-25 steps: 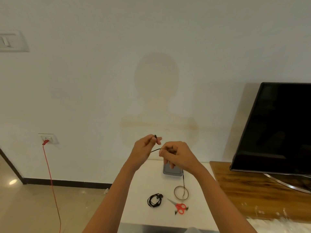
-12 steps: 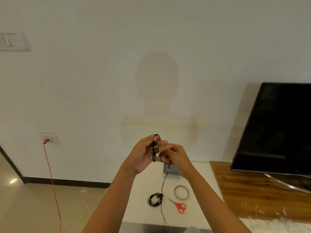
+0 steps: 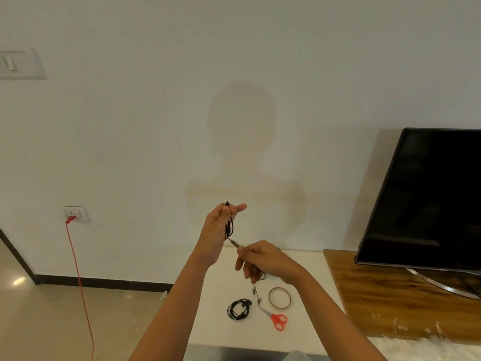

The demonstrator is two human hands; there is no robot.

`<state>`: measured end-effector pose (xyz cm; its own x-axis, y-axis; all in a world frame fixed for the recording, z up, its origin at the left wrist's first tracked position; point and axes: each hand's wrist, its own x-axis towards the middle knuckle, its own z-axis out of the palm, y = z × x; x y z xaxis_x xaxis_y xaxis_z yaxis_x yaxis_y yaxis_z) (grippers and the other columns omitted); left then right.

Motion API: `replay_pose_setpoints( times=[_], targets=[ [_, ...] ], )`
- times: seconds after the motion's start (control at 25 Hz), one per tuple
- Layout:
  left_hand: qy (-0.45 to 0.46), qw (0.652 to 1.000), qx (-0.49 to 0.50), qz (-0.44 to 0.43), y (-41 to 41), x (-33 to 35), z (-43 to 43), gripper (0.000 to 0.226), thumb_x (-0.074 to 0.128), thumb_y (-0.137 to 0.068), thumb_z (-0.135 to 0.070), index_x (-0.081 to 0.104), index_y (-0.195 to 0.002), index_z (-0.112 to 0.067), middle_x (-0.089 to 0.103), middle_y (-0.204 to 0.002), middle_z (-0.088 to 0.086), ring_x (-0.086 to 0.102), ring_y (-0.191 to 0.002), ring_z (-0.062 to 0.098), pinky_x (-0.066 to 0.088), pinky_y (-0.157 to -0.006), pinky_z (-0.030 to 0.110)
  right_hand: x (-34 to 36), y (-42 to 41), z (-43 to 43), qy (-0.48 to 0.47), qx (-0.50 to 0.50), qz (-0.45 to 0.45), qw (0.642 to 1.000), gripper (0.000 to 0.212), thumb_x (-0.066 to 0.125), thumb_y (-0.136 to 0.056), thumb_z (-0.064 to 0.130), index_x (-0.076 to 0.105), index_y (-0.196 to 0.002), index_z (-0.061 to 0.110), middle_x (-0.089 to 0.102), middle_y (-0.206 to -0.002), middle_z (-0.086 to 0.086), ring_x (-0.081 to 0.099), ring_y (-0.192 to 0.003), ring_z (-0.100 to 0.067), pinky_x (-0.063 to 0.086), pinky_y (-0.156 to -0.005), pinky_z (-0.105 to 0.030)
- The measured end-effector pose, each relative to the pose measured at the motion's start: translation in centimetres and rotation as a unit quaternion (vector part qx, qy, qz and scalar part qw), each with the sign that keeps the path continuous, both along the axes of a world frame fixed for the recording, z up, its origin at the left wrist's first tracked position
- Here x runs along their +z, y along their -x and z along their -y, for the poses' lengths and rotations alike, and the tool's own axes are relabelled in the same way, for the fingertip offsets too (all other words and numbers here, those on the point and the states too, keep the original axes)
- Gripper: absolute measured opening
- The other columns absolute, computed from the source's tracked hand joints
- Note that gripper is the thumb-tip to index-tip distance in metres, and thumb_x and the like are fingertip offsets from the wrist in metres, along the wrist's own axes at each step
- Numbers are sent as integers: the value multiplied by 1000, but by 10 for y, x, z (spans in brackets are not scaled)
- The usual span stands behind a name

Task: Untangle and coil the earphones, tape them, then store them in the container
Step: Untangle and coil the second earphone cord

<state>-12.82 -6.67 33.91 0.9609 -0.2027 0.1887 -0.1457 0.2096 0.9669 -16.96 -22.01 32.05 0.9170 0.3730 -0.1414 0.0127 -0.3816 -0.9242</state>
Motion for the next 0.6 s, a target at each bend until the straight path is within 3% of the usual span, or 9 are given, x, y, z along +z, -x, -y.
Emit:
replay_pose_setpoints(
  times=[0.08, 0.2, 0.28, 0.36, 0.44, 0.6],
  targets=[
    [-78, 997, 6, 3, 1, -8, -5, 28, 35, -104, -21, 53, -87, -8, 72, -110, 7, 62, -114, 13, 40, -102, 30, 10, -2, 5, 2, -10, 24, 1000, 36, 54, -95, 37, 69, -77, 10, 64, -60, -3, 60, -51, -16, 51, -58, -28],
    [-191, 981, -20, -3, 10, -10, -6, 32, 39, -103, -22, 60, -81, -13, 72, -82, 0, 62, -80, 19, 45, -71, 23, 23, -7, 14, 3, -46, 76, 996, 28, 58, -91, 28, 70, -76, 8, 64, -59, -2, 58, -50, -17, 49, -57, -32],
    [-235, 971, -47, -7, 15, -14, -6, 35, 39, -102, -21, 66, -80, -16, 71, -76, 0, 55, -71, 19, 39, -65, 25, 29, -10, 16, -21, -79, 110, 991, 23, 61, -89, 24, 72, -76, 9, 64, -58, 0, 55, -47, -15, 47, -52, -27],
    [-200, 975, -82, -53, 19, -16, -9, 37, 37, -103, -22, 67, -82, -14, 72, -80, 7, 66, -87, 18, 43, -74, 34, 28, -15, 19, -47, -124, 151, 980, 20, 66, -87, 26, 73, -76, 11, 64, -59, 1, 51, -46, -13, 45, -49, -24],
    [-131, 977, -137, -97, 23, -16, -11, 38, 35, -103, -20, 65, -82, -11, 66, -75, 12, 66, -107, 29, 47, -82, 47, 21, -21, 22, -68, -157, 178, 969, 17, 71, -83, 29, 74, -78, 13, 66, -63, 1, 50, -47, -12, 45, -50, -22],
    [22, 970, -197, -140, 25, -6, -10, 35, 31, -103, -16, 53, -77, -7, 54, -59, 5, 63, -111, 39, 50, -84, 61, -3, -22, 18, -138, -155, 120, 971, 13, 69, -86, 20, 73, -82, 8, 63, -62, 0, 53, -53, -15, 46, -54, -24]
  ],
)
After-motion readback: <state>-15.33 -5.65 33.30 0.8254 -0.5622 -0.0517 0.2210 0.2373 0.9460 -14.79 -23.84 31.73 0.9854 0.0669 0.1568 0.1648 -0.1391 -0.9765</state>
